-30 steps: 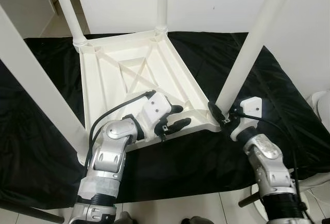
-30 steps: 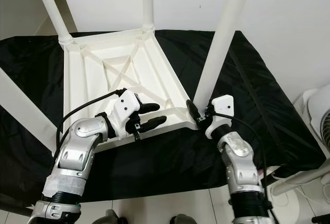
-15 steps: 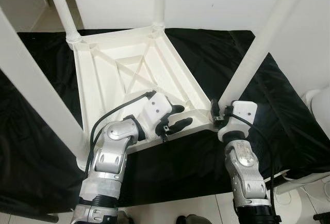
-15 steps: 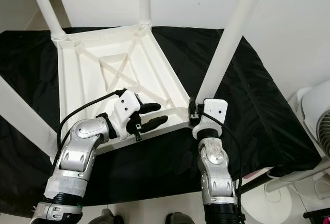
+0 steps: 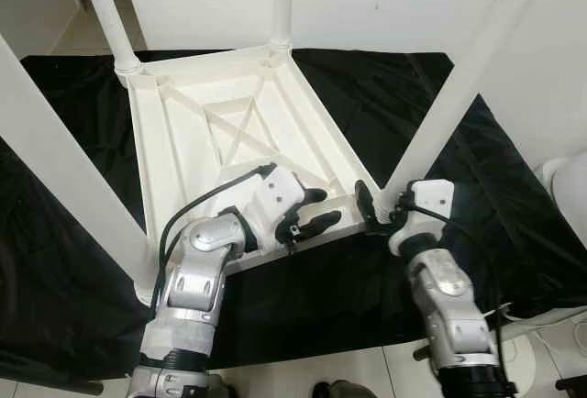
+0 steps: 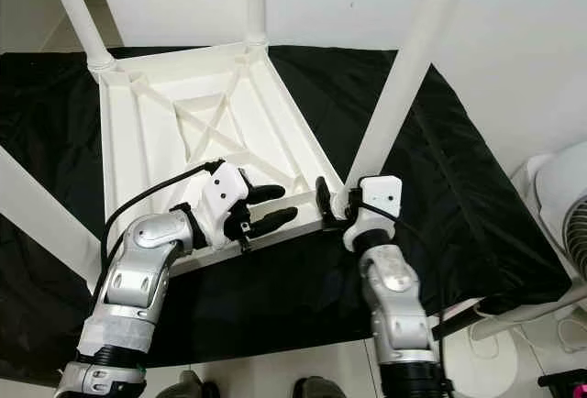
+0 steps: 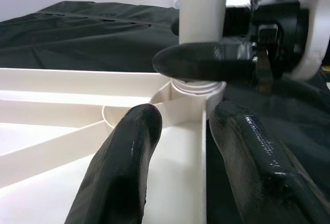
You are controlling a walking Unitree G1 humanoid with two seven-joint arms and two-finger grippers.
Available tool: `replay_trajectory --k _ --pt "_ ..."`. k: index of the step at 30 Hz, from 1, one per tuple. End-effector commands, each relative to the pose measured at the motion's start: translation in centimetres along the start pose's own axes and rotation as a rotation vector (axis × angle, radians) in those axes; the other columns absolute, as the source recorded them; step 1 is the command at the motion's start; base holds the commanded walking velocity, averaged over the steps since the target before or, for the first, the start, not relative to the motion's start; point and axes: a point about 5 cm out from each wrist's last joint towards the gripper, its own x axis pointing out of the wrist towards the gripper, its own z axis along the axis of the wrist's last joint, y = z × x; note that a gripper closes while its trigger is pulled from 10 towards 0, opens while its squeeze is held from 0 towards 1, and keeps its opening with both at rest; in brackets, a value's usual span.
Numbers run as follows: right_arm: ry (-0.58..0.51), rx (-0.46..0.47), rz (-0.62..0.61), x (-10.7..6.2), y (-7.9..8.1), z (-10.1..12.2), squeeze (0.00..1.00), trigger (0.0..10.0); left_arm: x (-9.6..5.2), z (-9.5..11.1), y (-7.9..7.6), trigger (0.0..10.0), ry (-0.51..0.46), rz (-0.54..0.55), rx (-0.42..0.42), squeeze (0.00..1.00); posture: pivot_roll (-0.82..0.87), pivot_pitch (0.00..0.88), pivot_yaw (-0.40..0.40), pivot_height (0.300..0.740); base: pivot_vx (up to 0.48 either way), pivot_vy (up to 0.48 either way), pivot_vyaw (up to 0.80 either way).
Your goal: Building children table
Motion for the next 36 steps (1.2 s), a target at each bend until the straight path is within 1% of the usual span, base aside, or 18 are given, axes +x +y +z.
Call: replay_trajectory --k 1,2,5,8,9,10,11,15,17,19,20,21,22,27,31,32,33,36 --pt "0.013 0.020 0.053 0.0 -0.1 -0.2 0.00 10.0 -0.1 0.0 0.8 10.0 0.000 0.208 -0.004 0.00 -0.13 0.058 0.022 0.740 0.000 0.000 0.00" --pt "0.019 0.012 0.095 0.0 -0.4 -0.2 0.00 10.0 0.0 0.0 0.6 10.0 0.002 0.190 0.005 0.00 -0.13 0.052 0.024 0.740 0.000 0.000 0.00" --pt "0.022 0.005 0.140 -0.1 -0.8 -0.2 0.00 10.0 0.1 -0.1 0.4 10.0 0.004 0.169 0.018 0.00 -0.13 0.052 0.024 0.740 0.000 0.000 0.00" --pt "0.024 -0.014 0.243 0.0 -1.0 -0.1 0.00 10.0 0.1 -0.2 -0.3 10.0 -0.011 0.097 -0.020 0.00 -0.13 0.049 0.027 0.740 0.000 0.000 0.00" --pt "0.036 -0.017 0.299 0.0 -0.9 -0.2 0.00 10.0 0.1 -0.2 -0.7 10.0 -0.015 0.061 -0.011 0.00 -0.13 0.044 0.025 0.740 0.000 0.000 0.00" --pt "0.036 -0.017 0.299 0.0 -0.9 -0.2 0.00 10.0 0.1 -0.2 -0.7 10.0 -0.015 0.061 -0.011 0.00 -0.13 0.044 0.025 0.740 0.000 0.000 0.00" --pt "0.063 -0.042 0.390 0.2 -1.0 -0.5 0.00 10.0 0.0 -0.4 -1.7 10.0 -0.018 -0.005 0.006 0.00 -0.13 0.042 0.026 0.740 0.000 0.000 0.00" --pt "0.078 -0.074 0.437 0.6 -1.3 -0.7 0.00 10.0 -0.1 -0.6 -2.2 10.0 -0.007 -0.062 -0.022 0.00 -0.12 0.039 0.022 0.740 0.000 0.000 0.00" --pt "0.085 -0.082 0.459 0.9 -1.6 -0.8 0.00 7.4 -0.2 -0.7 -2.4 10.0 0.006 -0.092 -0.030 0.00 -0.12 0.035 0.021 0.740 0.000 0.000 0.00" --pt "0.089 -0.081 0.468 1.1 -1.8 -0.9 0.00 7.4 -0.2 -0.8 -2.4 10.0 0.014 -0.100 -0.033 0.00 -0.12 0.035 0.021 0.740 0.000 0.000 0.00" --pt "0.098 -0.081 0.478 1.2 -2.0 -1.0 0.00 3.1 -0.3 -0.9 -2.4 10.0 0.022 -0.095 -0.024 0.00 -0.11 0.033 0.022 0.740 0.000 0.000 0.00" --pt "0.107 -0.076 0.488 1.2 -2.1 -1.2 0.00 2.7 -0.3 -0.9 -2.3 10.0 0.026 -0.087 -0.022 0.00 -0.11 0.030 0.021 0.740 0.000 0.000 0.00" --pt "0.109 -0.068 0.495 1.3 -2.3 -1.3 0.00 0.0 -0.2 -0.9 -2.2 10.0 0.025 -0.075 -0.021 0.00 -0.11 0.030 0.021 0.740 0.000 0.000 0.00" --pt "0.110 -0.055 0.502 1.3 -2.5 -1.6 0.00 0.0 -0.1 -0.8 -1.9 10.0 0.024 -0.032 -0.025 0.00 -0.10 0.029 0.019 0.740 0.000 0.000 0.00" --pt "0.106 -0.021 0.467 1.2 -2.1 -2.0 0.00 0.0 -0.2 -0.8 -1.4 10.0 0.031 0.025 -0.013 0.00 -0.09 0.028 0.014 0.740 0.000 0.000 0.00" --pt "0.104 -0.029 0.443 1.2 -1.9 -2.0 0.00 0.4 -0.1 -0.8 -1.2 10.0 0.038 0.048 0.004 0.00 -0.09 0.034 0.007 0.740 0.000 0.000 0.00" --pt "0.101 -0.006 0.420 1.3 -1.6 -2.0 0.00 10.0 -0.1 -0.8 -1.1 10.0 0.044 0.063 0.011 0.00 -0.09 0.035 0.006 0.740 0.000 0.000 0.00" --pt "0.090 0.006 0.394 1.3 -0.9 -1.8 0.00 10.0 -0.1 -0.9 -0.9 10.0 0.052 0.087 0.015 0.00 -0.09 0.035 0.006 0.740 0.000 0.000 0.00"
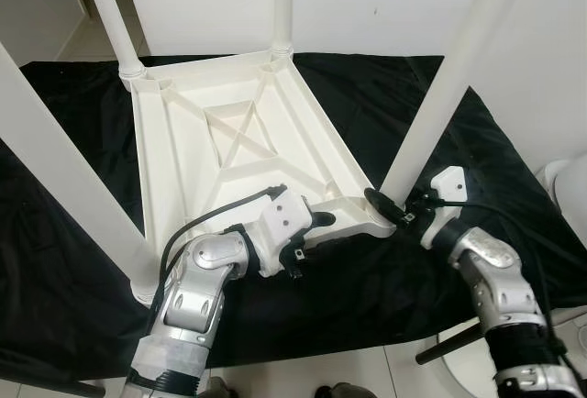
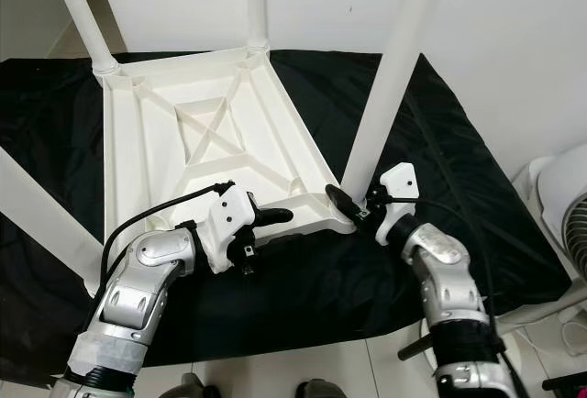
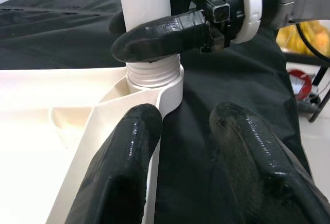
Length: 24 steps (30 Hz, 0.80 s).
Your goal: Building children table
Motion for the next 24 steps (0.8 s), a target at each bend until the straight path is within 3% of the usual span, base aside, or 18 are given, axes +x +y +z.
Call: replay_trajectory --k 1,5,7,12,16,18,24 --pt "0.031 0.014 -0.014 0.5 1.2 -0.6 0.00 10.0 -0.1 -0.3 1.1 10.0 0.018 0.198 -0.004 0.00 -0.09 0.041 0.005 0.740 0.000 0.000 0.00" --pt "-0.005 -0.012 -0.224 0.7 1.3 -0.2 0.00 10.0 0.0 0.0 2.2 10.0 -0.012 0.294 -0.048 0.00 -0.09 0.045 0.007 0.740 0.000 0.000 0.00" --pt "-0.013 -0.014 -0.245 0.7 1.4 -0.1 0.00 10.0 0.0 0.1 2.3 10.0 -0.015 0.300 -0.059 0.00 -0.09 0.045 0.007 0.740 0.000 0.000 0.00" --pt "-0.035 0.066 -0.477 0.4 3.9 -0.4 0.00 10.0 -0.1 0.4 2.8 10.0 -0.034 0.327 -0.062 0.00 -0.09 0.044 0.004 0.740 0.000 0.000 0.00" --pt "-0.037 0.075 -0.550 0.4 4.6 -0.3 0.00 10.0 -0.1 0.4 2.8 10.0 -0.033 0.329 -0.067 0.00 -0.10 0.043 0.006 0.740 0.000 0.000 0.00" --pt "-0.048 0.101 -0.596 1.2 5.8 0.1 0.00 10.0 0.1 0.4 2.8 10.0 -0.036 0.327 -0.069 0.00 -0.10 0.043 0.009 0.740 0.000 0.000 0.00" --pt "-0.067 0.073 -0.629 1.0 5.5 0.7 0.00 10.0 0.2 0.4 2.8 10.0 -0.036 0.322 -0.068 0.00 -0.11 0.043 0.012 0.740 0.000 0.000 0.00"
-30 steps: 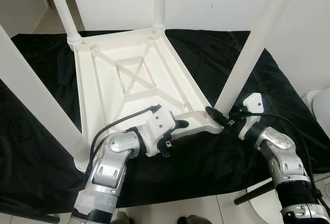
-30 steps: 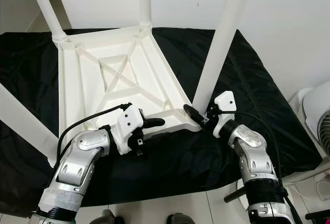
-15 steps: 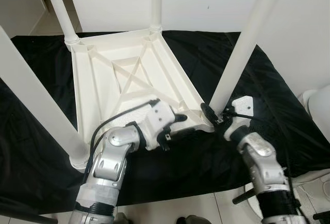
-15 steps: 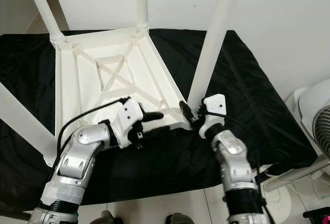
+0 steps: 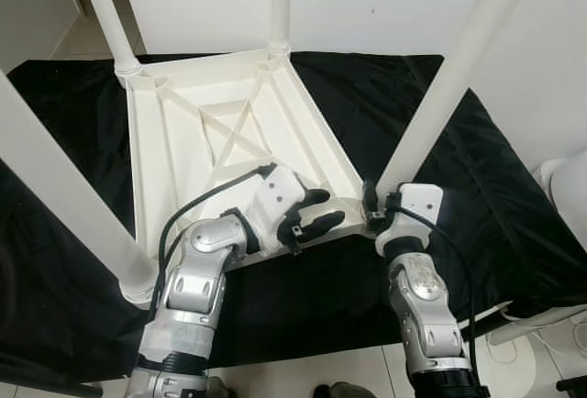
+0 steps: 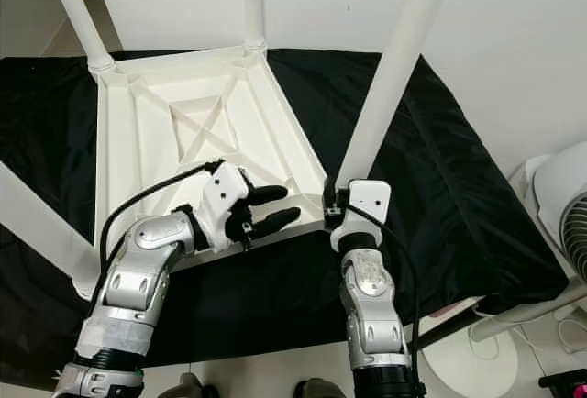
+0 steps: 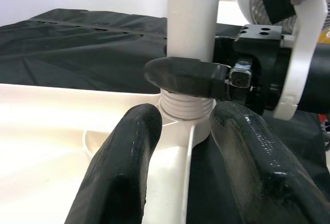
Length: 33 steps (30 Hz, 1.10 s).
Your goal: Building children table
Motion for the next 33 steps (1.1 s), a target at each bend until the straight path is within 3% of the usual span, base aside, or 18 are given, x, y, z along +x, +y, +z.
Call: replay_trajectory --k 1,2,3,4,11,12,15,20,29,32,33 --pt "0.000 -0.007 -0.011 -0.1 0.0 0.1 0.00 10.0 0.1 -0.4 1.3 10.0 0.021 0.258 -0.018 0.00 -0.11 0.043 0.012 0.740 0.000 0.000 0.00" --pt "-0.002 -0.007 -0.010 -0.1 -0.4 0.2 0.36 10.0 0.1 -0.4 1.2 10.0 0.020 0.251 -0.014 0.00 -0.10 0.040 0.012 0.740 0.000 0.000 0.00" --pt "-0.002 -0.007 -0.010 -0.1 -0.4 0.2 0.36 10.0 0.1 -0.4 1.2 10.0 0.020 0.251 -0.014 0.00 -0.10 0.040 0.012 0.740 0.000 0.000 0.00" --pt "-0.010 0.021 0.005 -0.2 -0.6 0.3 1.00 10.0 0.1 -0.4 1.2 10.0 0.018 0.248 -0.015 0.00 -0.10 0.037 0.012 0.740 0.000 0.000 0.00" --pt "-0.025 0.011 0.086 -0.2 -2.0 0.7 1.00 10.0 0.0 -0.3 1.2 10.0 0.018 0.248 -0.011 0.00 -0.10 0.037 0.012 0.740 0.000 0.000 0.00" --pt "-0.012 0.010 0.164 -0.3 -2.5 0.6 0.00 10.0 -0.1 -0.3 1.1 10.0 0.019 0.245 -0.008 0.00 -0.10 0.036 0.011 0.740 0.000 0.000 0.00" --pt "-0.004 0.009 0.220 -0.4 -2.8 0.6 0.00 10.0 -0.1 -0.3 1.1 10.0 0.021 0.243 -0.006 0.00 -0.10 0.036 0.011 0.740 0.000 0.000 0.00" --pt "0.027 -0.087 0.473 0.0 -4.1 0.4 0.00 10.0 -0.2 -0.4 0.7 10.0 0.024 0.198 0.004 0.00 -0.09 0.031 0.013 0.740 0.000 0.000 0.00" --pt "0.060 -0.113 0.626 1.4 -4.4 0.5 0.00 10.0 0.0 -0.5 -0.2 10.0 0.030 0.124 0.026 0.00 -0.09 0.026 0.026 0.740 0.000 0.000 0.00" --pt "0.087 -0.123 0.726 2.6 -4.2 0.1 0.00 10.0 0.2 -0.3 -1.0 10.0 0.023 0.076 0.017 0.00 -0.09 0.028 0.031 0.740 0.000 0.000 0.00" --pt "0.094 -0.134 0.737 2.7 -4.3 -0.1 0.00 6.7 0.2 -0.3 -1.1 10.0 0.022 0.065 0.021 0.00 -0.09 0.031 0.031 0.740 0.000 0.000 0.00"
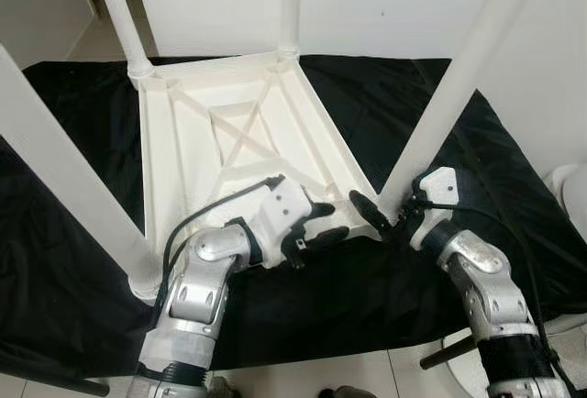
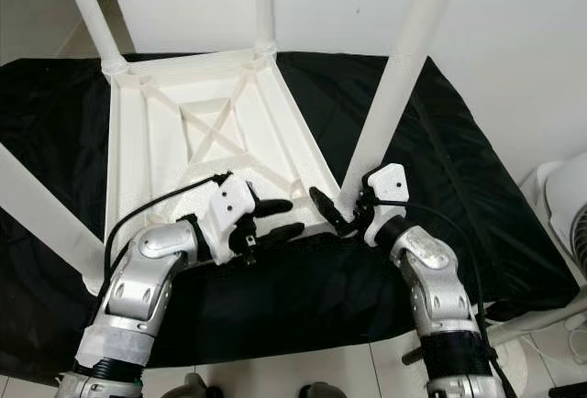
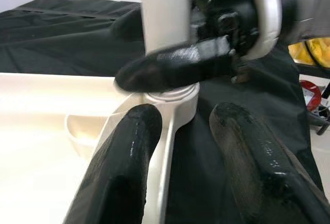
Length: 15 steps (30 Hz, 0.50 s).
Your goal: Building children table
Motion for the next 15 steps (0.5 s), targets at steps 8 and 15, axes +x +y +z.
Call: replay_trajectory --k 8,15 --pt "0.064 0.014 0.058 -0.1 -0.5 -1.4 0.00 0.0 -0.2 0.1 0.3 10.0 0.009 0.123 0.022 0.00 -0.08 0.043 0.027 0.740 0.000 0.000 0.00" --pt "0.051 0.037 0.036 -0.1 -0.9 -1.4 0.00 0.0 -0.3 0.1 0.4 10.0 0.013 0.142 0.021 0.00 -0.08 0.055 0.019 0.740 0.000 0.000 0.00"
